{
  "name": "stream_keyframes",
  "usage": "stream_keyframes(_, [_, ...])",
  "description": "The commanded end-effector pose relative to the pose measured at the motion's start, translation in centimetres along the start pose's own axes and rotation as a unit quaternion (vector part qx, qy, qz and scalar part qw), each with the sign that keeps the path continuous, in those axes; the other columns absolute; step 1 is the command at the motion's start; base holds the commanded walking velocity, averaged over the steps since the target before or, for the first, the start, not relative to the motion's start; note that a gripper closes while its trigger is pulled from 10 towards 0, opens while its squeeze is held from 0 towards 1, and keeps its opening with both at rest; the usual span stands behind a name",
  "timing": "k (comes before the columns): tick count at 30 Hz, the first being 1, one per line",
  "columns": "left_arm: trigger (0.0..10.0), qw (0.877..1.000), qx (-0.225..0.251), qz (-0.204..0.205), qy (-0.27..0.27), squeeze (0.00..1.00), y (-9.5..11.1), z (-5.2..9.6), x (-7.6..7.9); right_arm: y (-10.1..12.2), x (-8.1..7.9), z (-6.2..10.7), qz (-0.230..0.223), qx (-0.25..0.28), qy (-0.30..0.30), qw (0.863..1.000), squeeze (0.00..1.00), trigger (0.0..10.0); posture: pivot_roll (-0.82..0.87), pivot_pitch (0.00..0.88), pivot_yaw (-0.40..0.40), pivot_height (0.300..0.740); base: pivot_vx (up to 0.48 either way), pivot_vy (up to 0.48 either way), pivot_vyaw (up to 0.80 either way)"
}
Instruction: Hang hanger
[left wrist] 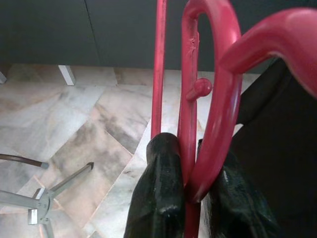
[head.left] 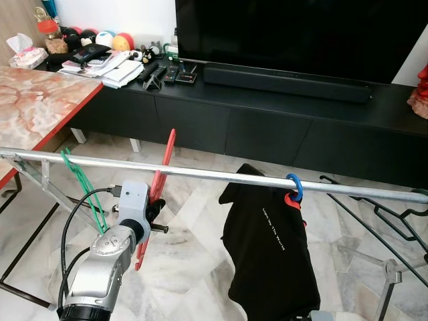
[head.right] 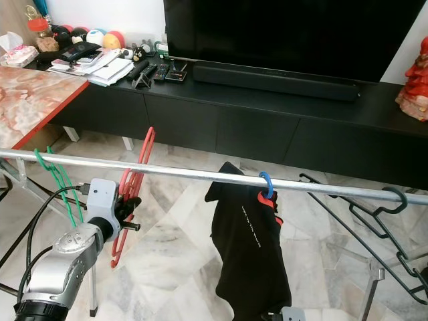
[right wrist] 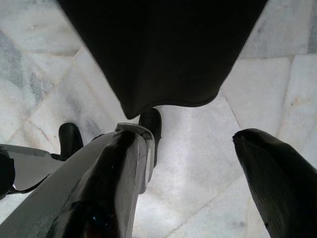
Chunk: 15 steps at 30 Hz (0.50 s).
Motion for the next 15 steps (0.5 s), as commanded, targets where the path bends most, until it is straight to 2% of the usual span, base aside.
stream_keyframes(1, [10.0,1.000,-0.008,0.007,0.007,0.00,0.2,-0.3,-0.1,-0.7,0.4,0.1,-0.001,-0.014,-0.005,1.000,0.00,10.0,0.02,0.140,-0.056,0.740,0.000,0.000,0.00])
stream_keyframes(7, [10.0,0.998,-0.027,0.051,0.025,0.00,0.3,-1.3,-0.5,-0.6,0.4,0.1,0.001,-0.015,-0.005,1.000,0.00,10.0,0.02,0.138,-0.064,0.740,0.000,0.000,0.00])
stream_keyframes(15, [10.0,0.997,-0.063,0.034,0.005,0.00,0.2,-2.5,-0.3,-0.6,0.3,0.1,0.004,-0.017,-0.003,1.000,0.00,10.0,0.01,0.139,-0.065,0.740,0.000,0.000,0.00])
Point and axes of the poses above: a point about 5 cm out from each wrist's last joint towards the gripper, its own z axis pointing back from the gripper into the wrist, its own y axis along the axis of the wrist's last joint, x = y × z, the point moved 1 cm from there along -z, pointing out of the wrist towards the gripper, and after that the axes turned 10 degrees about -z, right-handed, at the moved point
